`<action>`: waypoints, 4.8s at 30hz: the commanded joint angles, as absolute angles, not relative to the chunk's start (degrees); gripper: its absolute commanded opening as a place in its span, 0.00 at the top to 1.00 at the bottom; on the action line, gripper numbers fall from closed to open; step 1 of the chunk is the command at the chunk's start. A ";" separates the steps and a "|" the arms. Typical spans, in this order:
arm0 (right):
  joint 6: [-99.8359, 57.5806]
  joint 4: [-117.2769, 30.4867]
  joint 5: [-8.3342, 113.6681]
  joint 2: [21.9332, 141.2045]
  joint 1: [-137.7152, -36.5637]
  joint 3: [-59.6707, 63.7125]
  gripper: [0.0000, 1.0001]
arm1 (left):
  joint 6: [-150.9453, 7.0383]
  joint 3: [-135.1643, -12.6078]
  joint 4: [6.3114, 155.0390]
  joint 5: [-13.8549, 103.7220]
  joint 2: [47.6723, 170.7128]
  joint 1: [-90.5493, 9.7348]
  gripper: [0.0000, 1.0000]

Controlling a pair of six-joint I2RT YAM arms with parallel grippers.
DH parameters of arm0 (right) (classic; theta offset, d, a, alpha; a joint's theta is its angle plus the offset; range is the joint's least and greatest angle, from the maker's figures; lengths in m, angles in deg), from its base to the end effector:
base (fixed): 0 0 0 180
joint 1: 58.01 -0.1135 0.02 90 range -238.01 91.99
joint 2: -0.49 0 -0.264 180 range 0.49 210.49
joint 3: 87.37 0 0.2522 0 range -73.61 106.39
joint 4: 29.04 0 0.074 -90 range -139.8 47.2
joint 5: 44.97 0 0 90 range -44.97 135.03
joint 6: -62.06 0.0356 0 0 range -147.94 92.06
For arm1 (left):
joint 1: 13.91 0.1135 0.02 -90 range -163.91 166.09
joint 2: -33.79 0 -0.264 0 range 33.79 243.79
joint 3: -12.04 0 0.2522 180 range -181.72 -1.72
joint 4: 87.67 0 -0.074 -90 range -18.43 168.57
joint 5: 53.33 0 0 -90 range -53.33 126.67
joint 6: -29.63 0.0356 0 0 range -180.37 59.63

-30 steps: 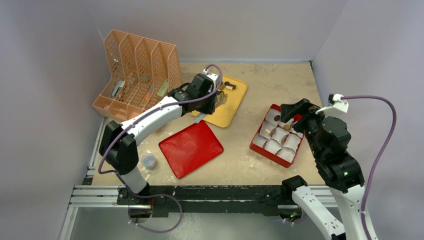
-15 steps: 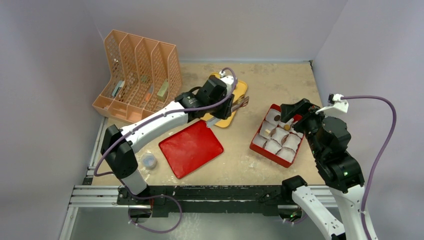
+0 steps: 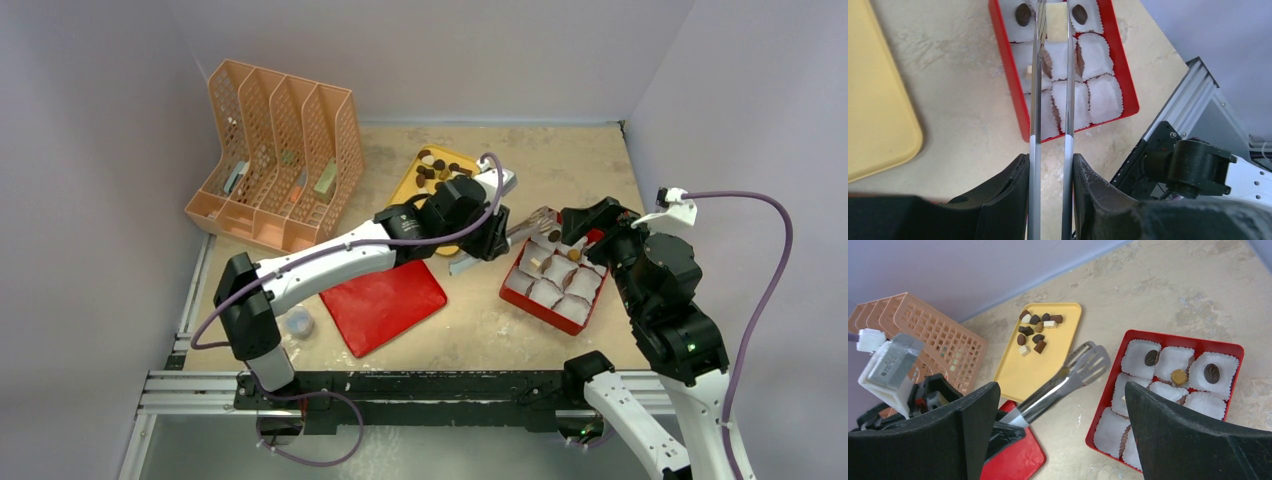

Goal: Pack the chocolate

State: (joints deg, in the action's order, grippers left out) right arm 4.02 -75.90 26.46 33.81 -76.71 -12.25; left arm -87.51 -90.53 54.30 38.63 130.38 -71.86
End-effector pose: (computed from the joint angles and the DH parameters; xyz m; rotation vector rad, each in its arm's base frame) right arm 0.0934 0.0196 0.4171 0.4362 1.6121 0.4028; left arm 0.2080 -0.3346 0.3439 0.6235 2.1821 -0.8783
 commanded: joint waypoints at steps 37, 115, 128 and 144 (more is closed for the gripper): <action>3.78 -75.03 25.05 32.48 -76.84 -12.35 0.04 | -91.71 -95.80 67.72 42.39 148.84 -76.66 0.75; 4.49 -73.78 25.26 33.79 -76.84 -11.83 0.04 | -86.15 -86.67 49.83 21.88 134.37 -56.67 0.68; 4.35 -74.53 25.25 33.47 -76.85 -12.08 0.04 | -82.74 -88.02 49.93 24.15 139.28 -53.55 0.66; 3.59 -74.48 24.77 33.62 -76.90 -12.35 0.04 | -82.80 -90.39 48.23 27.62 139.62 -53.55 0.65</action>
State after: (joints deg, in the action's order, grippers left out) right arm 3.98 -75.95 26.41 33.79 -76.71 -12.25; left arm -83.31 -87.01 47.35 26.24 141.73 -53.79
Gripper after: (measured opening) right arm 0.965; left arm 0.353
